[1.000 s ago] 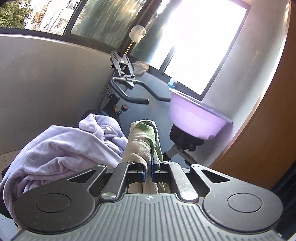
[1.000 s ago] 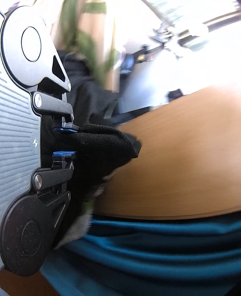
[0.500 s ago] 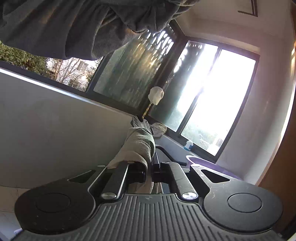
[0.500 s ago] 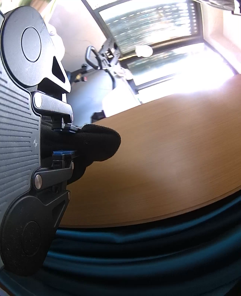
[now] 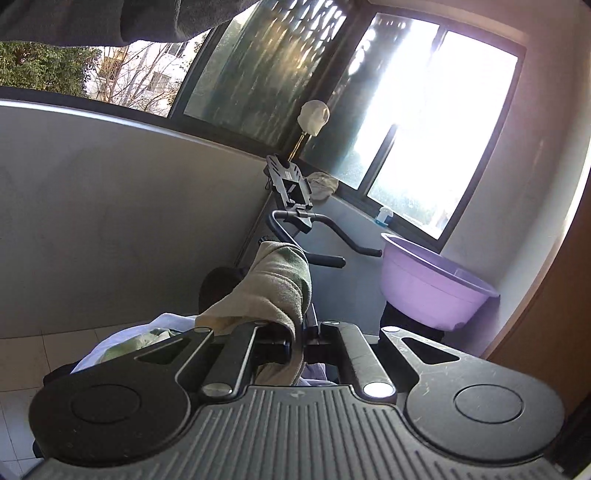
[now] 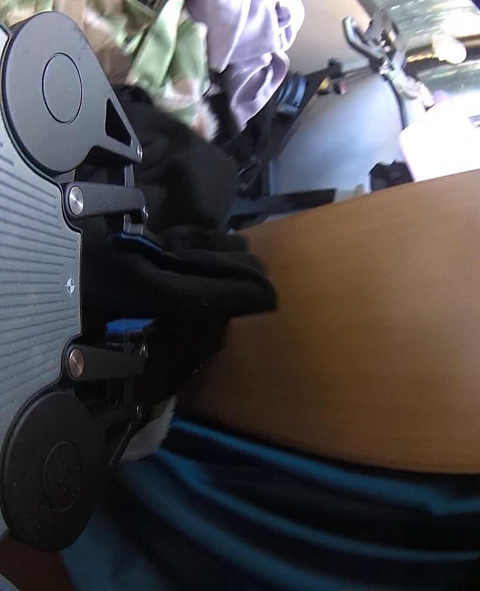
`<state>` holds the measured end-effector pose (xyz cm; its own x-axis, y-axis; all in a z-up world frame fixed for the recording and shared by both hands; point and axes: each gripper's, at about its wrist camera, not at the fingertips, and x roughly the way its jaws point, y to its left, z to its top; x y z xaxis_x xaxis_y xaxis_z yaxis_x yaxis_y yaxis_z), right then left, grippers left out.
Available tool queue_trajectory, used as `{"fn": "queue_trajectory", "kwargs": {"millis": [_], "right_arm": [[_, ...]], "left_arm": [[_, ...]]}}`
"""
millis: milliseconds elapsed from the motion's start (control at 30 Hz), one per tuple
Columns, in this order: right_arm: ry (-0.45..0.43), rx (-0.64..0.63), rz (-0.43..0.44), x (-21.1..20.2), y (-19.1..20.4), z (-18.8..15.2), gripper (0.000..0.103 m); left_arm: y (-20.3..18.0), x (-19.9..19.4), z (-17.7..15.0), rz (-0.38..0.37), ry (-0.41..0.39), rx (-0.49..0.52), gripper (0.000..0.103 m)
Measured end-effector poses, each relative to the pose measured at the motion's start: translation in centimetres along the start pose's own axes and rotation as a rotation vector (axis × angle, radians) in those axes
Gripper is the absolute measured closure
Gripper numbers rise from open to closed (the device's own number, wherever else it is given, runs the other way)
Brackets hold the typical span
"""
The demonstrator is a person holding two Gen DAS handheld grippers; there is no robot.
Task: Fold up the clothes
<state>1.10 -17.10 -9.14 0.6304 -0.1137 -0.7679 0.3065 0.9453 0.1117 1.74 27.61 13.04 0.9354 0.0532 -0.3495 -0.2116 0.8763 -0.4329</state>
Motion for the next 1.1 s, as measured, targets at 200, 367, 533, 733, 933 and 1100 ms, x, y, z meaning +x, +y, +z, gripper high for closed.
{"fn": "queue_trajectory", "kwargs": {"millis": [200,367,533,733,933,1100], "right_arm": [[-0.077,-0.062,-0.043,-4.2,0.3,-0.8,0.039],[-0.130,-0.206,0.096,-5.2,2.5,0.5,0.020],[-0.041,-0.366,0.172,-2.3,7.0,-0.5,0.020],[0.028,-0.447,0.093,0.6,8.1,-3.2,0.039],[0.059,-0.313,0.061,2.6,6.7,-2.7,0.067],[0.065,-0.333,0.054,2.4,6.8,-3.3,0.064]], "left_arm": [[0.1,0.8,-0.5,0.000,0.026,-0.003,0.097],[0.0,1.3,-0.8,0.001,0.042,-0.004,0.097],[-0.2,1.5,-0.9,0.011,0.053,-0.003,0.097],[0.2,1.0,-0.9,0.035,0.054,-0.007,0.097],[0.5,1.0,-1.0,0.045,0.062,-0.012,0.097],[0.4,1.8,-1.4,0.034,0.103,-0.026,0.097]]}}
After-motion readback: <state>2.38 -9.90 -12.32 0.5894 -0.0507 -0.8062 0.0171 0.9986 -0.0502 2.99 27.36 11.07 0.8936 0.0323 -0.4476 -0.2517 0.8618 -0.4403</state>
